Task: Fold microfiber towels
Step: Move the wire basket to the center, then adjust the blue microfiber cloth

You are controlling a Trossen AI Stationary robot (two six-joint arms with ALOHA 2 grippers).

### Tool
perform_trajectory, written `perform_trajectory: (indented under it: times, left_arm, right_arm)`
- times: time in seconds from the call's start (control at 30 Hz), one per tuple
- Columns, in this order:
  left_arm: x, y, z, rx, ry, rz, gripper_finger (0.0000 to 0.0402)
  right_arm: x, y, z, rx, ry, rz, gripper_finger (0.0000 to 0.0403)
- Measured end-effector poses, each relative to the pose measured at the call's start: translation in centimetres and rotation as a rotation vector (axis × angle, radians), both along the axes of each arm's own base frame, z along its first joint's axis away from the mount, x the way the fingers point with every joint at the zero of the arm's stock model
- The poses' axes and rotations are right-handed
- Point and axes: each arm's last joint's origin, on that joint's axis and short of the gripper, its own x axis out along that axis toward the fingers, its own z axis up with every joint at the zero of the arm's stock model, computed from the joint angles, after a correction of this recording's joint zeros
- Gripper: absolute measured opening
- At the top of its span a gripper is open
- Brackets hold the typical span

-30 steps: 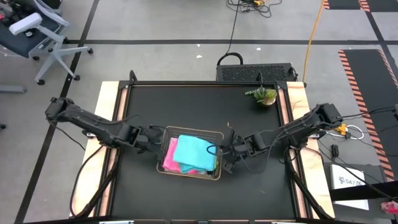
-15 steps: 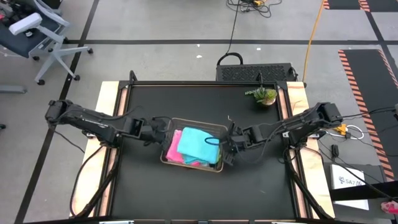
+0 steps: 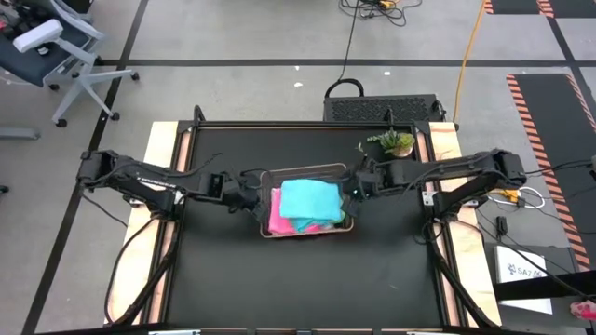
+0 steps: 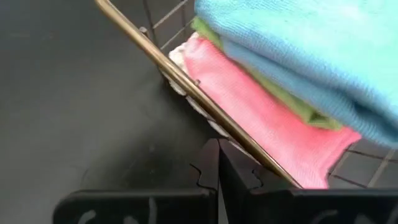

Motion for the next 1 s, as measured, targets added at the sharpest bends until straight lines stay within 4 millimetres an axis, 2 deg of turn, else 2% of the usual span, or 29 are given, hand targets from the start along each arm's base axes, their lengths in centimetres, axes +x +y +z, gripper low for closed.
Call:
perform_trajectory:
  times: [0.23,0.5,0.73,0.87,1.0]
  left_arm:
    - [-0.3,0.7,0.4,0.036,0.008,-0.001,0.001]
    - [-0.4,0.7,0.9,0.036,-0.024,0.004,0.001]
    - [-1.3,0.1,0.6,0.044,0.064,0.002,0.001]
    - [-1.8,-1.3,2.7,0.113,0.075,-0.001,0.001]
    - [-1.3,-2.7,6.5,0.233,-0.027,-0.075,0.001]
  right_arm:
    - [-1.1,-0.6,1.8,0.019,-0.07,-0.011,0.0]
    - [-1.7,-0.5,1.5,0.048,0.0,0.001,0.0]
    - [-2.9,0.1,1.7,0.042,0.057,-0.014,0.0]
    - [-2.6,1.6,3.3,0.119,-0.125,0.052,0.0]
    - [-1.7,2.5,5.0,0.123,-0.335,0.137,0.0]
